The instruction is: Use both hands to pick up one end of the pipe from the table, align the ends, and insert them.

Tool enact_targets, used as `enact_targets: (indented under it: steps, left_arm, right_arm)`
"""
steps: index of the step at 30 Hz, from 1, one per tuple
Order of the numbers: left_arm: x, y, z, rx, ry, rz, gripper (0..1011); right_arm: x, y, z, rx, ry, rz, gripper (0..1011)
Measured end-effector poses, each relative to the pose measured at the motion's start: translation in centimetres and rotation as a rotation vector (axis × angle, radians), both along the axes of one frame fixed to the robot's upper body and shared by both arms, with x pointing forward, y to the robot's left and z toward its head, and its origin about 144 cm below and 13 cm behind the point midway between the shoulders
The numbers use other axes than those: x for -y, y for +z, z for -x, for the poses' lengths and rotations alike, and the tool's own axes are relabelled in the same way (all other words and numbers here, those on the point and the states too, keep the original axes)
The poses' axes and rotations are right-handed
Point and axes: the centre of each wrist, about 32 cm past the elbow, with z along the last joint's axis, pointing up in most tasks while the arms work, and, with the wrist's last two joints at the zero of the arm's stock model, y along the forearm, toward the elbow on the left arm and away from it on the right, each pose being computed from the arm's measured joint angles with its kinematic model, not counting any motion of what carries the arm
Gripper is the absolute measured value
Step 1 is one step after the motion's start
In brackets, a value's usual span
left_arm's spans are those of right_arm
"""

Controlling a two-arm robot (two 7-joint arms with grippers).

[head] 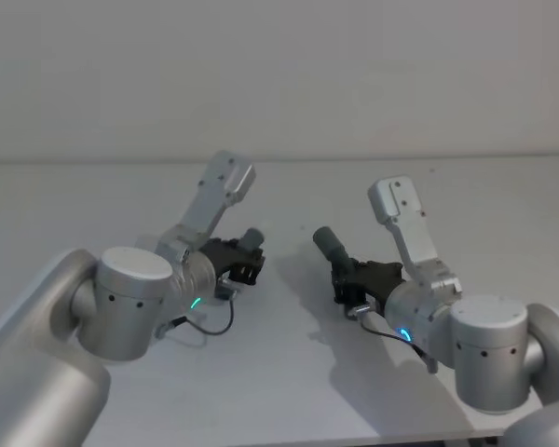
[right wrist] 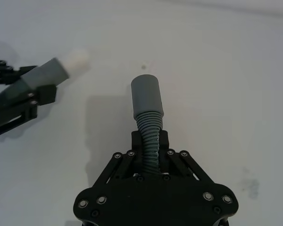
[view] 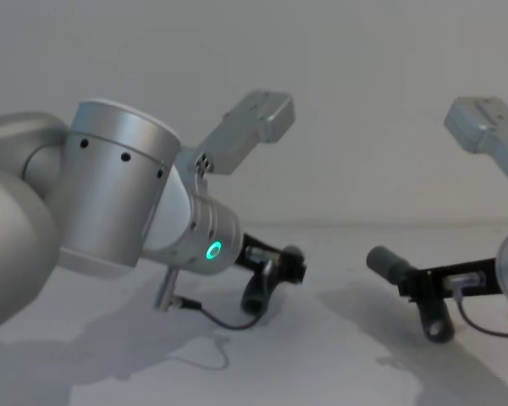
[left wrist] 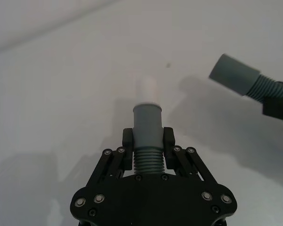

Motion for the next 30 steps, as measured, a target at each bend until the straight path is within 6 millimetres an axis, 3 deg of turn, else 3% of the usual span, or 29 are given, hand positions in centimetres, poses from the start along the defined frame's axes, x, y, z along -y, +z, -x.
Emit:
enact_targets:
  steps: [11,30]
  left_arm:
    - [-0.2,1.8,0.1,0.146,-0.121,0.001,336]
    - [-3.9,3.1,-0.2,0.259,-0.268,-0.043,336]
  right_arm:
    - [3.4,0.1,1.7,0.149,0.104,0.013,164]
    - [11.1,-0.6,4.7,0.302,0.301,0.091,160]
